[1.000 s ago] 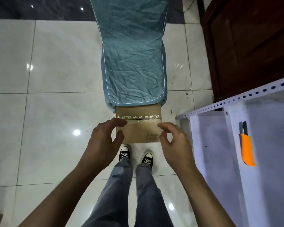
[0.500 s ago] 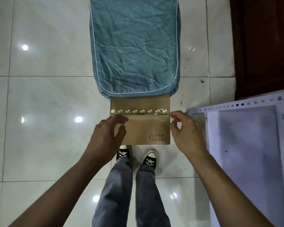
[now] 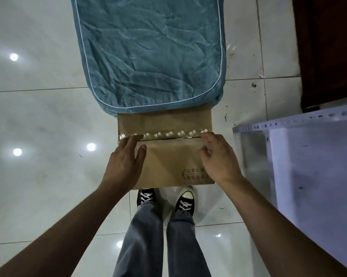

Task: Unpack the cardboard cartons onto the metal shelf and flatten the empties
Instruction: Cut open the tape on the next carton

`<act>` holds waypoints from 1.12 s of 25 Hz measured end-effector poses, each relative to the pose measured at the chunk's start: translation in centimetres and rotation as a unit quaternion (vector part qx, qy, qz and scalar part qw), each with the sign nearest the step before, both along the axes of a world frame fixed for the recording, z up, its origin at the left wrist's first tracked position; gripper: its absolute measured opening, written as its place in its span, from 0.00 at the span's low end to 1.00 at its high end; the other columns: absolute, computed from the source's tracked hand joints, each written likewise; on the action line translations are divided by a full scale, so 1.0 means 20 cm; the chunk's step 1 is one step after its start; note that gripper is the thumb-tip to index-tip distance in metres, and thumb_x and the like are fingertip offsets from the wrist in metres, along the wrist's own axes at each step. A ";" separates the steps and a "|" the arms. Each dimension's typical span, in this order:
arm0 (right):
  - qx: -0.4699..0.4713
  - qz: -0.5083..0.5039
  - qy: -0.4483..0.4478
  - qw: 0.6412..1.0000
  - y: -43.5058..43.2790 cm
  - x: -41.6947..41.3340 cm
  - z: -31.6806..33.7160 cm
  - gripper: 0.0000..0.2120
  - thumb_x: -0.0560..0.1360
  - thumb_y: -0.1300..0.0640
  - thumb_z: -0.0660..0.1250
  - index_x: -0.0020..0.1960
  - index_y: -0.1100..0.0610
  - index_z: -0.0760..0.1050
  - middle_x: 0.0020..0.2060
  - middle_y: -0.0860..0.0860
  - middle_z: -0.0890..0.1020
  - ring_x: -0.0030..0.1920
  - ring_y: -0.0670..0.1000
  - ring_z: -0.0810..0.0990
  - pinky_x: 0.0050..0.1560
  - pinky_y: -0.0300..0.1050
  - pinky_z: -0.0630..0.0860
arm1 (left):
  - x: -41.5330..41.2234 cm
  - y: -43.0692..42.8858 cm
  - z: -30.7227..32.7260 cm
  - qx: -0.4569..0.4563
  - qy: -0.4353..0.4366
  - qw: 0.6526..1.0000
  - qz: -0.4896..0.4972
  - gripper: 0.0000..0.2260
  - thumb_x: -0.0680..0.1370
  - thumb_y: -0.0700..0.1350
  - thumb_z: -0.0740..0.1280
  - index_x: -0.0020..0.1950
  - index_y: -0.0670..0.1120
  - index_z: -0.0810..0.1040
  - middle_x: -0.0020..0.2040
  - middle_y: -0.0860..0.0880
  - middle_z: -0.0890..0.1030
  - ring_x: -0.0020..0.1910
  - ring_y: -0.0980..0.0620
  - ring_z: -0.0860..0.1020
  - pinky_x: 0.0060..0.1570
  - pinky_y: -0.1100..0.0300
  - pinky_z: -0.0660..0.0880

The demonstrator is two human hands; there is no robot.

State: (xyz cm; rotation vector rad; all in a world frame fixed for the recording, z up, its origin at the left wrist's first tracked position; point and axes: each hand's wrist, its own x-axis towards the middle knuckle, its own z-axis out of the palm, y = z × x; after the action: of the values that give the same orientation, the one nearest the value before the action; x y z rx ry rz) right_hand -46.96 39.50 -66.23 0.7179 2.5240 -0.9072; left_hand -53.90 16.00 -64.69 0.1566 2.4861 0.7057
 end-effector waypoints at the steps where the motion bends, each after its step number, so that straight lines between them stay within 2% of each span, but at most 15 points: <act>1: 0.001 -0.002 -0.005 1.000 0.00 -0.01 -0.04 0.20 0.79 0.58 0.63 0.71 0.51 0.72 0.65 0.54 0.76 0.64 0.56 0.76 0.65 0.55 0.73 | -0.01 -0.01 -0.06 -0.007 0.000 1.000 -0.006 0.19 0.84 0.52 0.58 0.74 0.50 0.69 0.72 0.44 0.71 0.67 0.40 0.73 0.64 0.46 0.71; 7: 0.022 -0.008 -0.034 0.999 0.00 -0.01 -0.28 0.31 0.79 0.49 0.66 0.79 0.45 0.60 0.76 0.51 0.62 0.72 0.56 0.69 0.72 0.58 0.68 | -0.05 -0.06 -0.36 -0.038 -0.014 0.999 0.011 0.27 0.82 0.56 0.60 0.80 0.55 0.58 0.81 0.41 0.53 0.78 0.37 0.58 0.73 0.41 0.62; 10: 0.038 0.008 -0.054 0.998 -0.02 0.00 -0.38 0.33 0.79 0.47 0.65 0.81 0.46 0.55 0.79 0.53 0.56 0.76 0.57 0.63 0.74 0.57 0.66 | -0.04 -0.09 -0.46 -0.025 -0.034 0.999 0.009 0.30 0.81 0.60 0.57 0.82 0.53 0.55 0.82 0.42 0.50 0.79 0.41 0.56 0.75 0.43 0.61; 12: 0.061 0.012 -0.042 0.997 -0.02 0.02 -0.41 0.34 0.79 0.47 0.65 0.81 0.47 0.55 0.80 0.54 0.55 0.76 0.58 0.62 0.74 0.58 0.66 | -0.03 -0.11 -0.50 -0.050 -0.019 0.999 0.000 0.31 0.81 0.59 0.58 0.82 0.53 0.53 0.82 0.41 0.50 0.79 0.41 0.55 0.75 0.42 0.61; 14: 0.081 0.014 -0.039 0.996 -0.04 0.04 -0.42 0.36 0.79 0.44 0.65 0.82 0.46 0.54 0.81 0.56 0.53 0.78 0.59 0.59 0.75 0.59 0.63 | -0.02 -0.12 -0.52 -0.093 0.000 0.996 -0.008 0.32 0.80 0.59 0.60 0.82 0.54 0.53 0.82 0.41 0.49 0.79 0.39 0.54 0.74 0.39 0.61; 17: 0.062 -0.015 -0.076 0.995 -0.05 0.03 -0.44 0.42 0.76 0.36 0.67 0.81 0.40 0.48 0.81 0.57 0.48 0.79 0.62 0.56 0.75 0.62 0.62 | -0.02 -0.13 -0.55 -0.058 -0.037 0.997 0.022 0.38 0.77 0.57 0.69 0.81 0.59 0.52 0.81 0.38 0.45 0.80 0.36 0.51 0.75 0.39 0.61; 19: -0.013 -0.052 -0.102 0.993 -0.03 0.00 -0.44 0.48 0.73 0.35 0.70 0.80 0.35 0.41 0.79 0.57 0.51 0.76 0.64 0.62 0.72 0.63 0.67 | -0.04 -0.15 -0.57 -0.024 -0.067 0.997 0.040 0.44 0.73 0.56 0.75 0.80 0.63 0.51 0.81 0.38 0.44 0.78 0.34 0.55 0.75 0.41 0.62; 22: -0.063 -0.069 -0.111 0.989 -0.01 -0.03 -0.43 0.52 0.70 0.35 0.74 0.78 0.30 0.38 0.73 0.57 0.59 0.71 0.65 0.70 0.70 0.59 0.70 | -0.09 -0.15 -0.58 0.006 -0.083 0.994 0.064 0.48 0.68 0.53 0.80 0.79 0.64 0.53 0.77 0.38 0.53 0.73 0.34 0.65 0.71 0.42 0.68; 28: -0.090 -0.119 -0.100 0.984 0.00 -0.01 -0.40 0.51 0.70 0.38 0.76 0.78 0.28 0.42 0.68 0.55 0.64 0.69 0.61 0.72 0.73 0.55 0.69 | -0.07 -0.12 -0.52 0.018 -0.088 0.990 0.106 0.42 0.69 0.51 0.80 0.75 0.66 0.59 0.73 0.42 0.58 0.68 0.34 0.69 0.68 0.47 0.71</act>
State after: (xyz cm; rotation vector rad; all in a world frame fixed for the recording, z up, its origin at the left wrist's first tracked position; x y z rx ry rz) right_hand -47.08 39.55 -74.16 1.0118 2.1809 -1.0660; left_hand -55.37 13.65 -75.13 -0.1519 2.3420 0.8153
